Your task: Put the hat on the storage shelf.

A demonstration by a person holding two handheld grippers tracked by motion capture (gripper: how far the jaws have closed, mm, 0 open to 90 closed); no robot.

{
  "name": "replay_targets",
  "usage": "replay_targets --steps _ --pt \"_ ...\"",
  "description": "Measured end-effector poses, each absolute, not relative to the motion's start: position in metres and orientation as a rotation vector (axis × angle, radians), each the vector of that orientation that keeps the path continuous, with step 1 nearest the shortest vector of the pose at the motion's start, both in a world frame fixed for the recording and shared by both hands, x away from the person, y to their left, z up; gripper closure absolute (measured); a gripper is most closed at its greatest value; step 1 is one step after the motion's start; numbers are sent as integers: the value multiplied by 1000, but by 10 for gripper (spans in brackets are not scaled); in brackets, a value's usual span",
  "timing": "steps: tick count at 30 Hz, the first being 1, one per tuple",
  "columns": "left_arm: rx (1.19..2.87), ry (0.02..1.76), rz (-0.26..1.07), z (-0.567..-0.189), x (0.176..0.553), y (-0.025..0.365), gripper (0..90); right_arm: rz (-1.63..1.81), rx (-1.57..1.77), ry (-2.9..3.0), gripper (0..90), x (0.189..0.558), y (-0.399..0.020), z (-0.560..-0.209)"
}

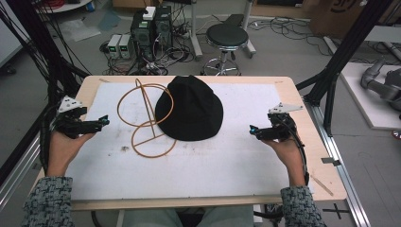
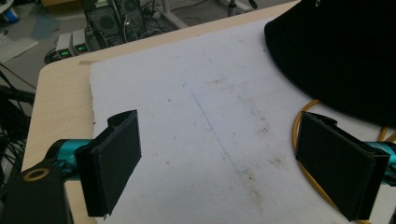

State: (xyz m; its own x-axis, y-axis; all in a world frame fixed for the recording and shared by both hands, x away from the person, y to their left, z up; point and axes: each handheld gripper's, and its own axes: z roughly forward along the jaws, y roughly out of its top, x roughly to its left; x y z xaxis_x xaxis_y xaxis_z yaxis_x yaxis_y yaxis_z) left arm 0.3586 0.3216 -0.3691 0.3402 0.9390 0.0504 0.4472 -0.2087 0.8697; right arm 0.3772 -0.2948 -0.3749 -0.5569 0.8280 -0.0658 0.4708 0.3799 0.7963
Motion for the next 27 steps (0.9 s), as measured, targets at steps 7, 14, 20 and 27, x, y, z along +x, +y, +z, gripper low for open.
replay_targets --steps 7,14,20,27 --pt "1794 1230 783 -368 358 322 147 1043 1115 2182 116 377 -294 -374" --pt "1795 1237 779 -369 358 322 147 1040 1129 2185 116 375 -296 -373" --pt "1802 1234 780 -369 359 322 147 1045 1121 2176 116 374 -295 -370" --pt "1788 1238 781 -368 358 323 147 1049 1096 2180 116 371 -286 -364"
